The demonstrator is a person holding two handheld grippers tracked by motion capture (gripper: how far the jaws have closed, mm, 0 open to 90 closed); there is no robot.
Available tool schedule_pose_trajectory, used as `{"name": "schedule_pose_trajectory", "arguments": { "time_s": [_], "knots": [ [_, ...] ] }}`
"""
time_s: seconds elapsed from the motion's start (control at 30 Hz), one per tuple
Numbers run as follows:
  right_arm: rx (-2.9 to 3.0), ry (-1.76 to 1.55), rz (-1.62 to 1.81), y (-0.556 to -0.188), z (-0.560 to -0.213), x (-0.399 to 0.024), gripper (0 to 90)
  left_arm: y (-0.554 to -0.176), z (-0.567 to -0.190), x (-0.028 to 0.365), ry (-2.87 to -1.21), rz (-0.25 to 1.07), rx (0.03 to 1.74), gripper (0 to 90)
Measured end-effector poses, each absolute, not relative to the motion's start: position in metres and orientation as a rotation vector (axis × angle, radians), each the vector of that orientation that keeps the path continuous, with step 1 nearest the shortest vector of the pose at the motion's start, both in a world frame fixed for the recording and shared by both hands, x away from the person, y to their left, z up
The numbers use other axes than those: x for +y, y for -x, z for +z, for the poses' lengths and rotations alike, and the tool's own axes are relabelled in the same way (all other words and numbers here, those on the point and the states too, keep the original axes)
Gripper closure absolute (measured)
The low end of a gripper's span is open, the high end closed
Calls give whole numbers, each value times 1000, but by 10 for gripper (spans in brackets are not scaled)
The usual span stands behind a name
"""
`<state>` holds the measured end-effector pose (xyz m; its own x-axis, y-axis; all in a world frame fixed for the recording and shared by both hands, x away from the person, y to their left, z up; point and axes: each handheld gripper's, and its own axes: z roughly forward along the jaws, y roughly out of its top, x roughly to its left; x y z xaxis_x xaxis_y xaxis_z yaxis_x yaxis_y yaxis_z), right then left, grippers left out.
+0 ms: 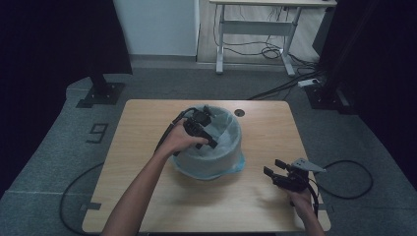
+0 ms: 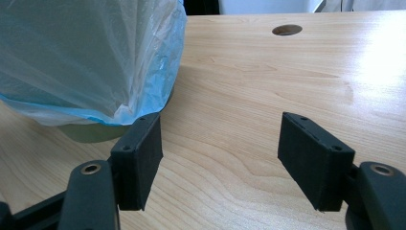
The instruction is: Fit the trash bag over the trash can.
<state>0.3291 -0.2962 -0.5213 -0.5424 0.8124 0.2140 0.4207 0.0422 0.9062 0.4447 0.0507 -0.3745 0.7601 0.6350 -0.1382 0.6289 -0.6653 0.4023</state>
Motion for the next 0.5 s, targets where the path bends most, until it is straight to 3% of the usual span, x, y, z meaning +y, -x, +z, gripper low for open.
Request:
{"name": "schedule_pose_trajectory", "arguments": {
  "time_s": [0.5],
  "knots": [
    [1960, -1255, 1498, -329, -521, -298, 311, -426, -352, 80, -2292, 76, 874, 288]
  ]
}}
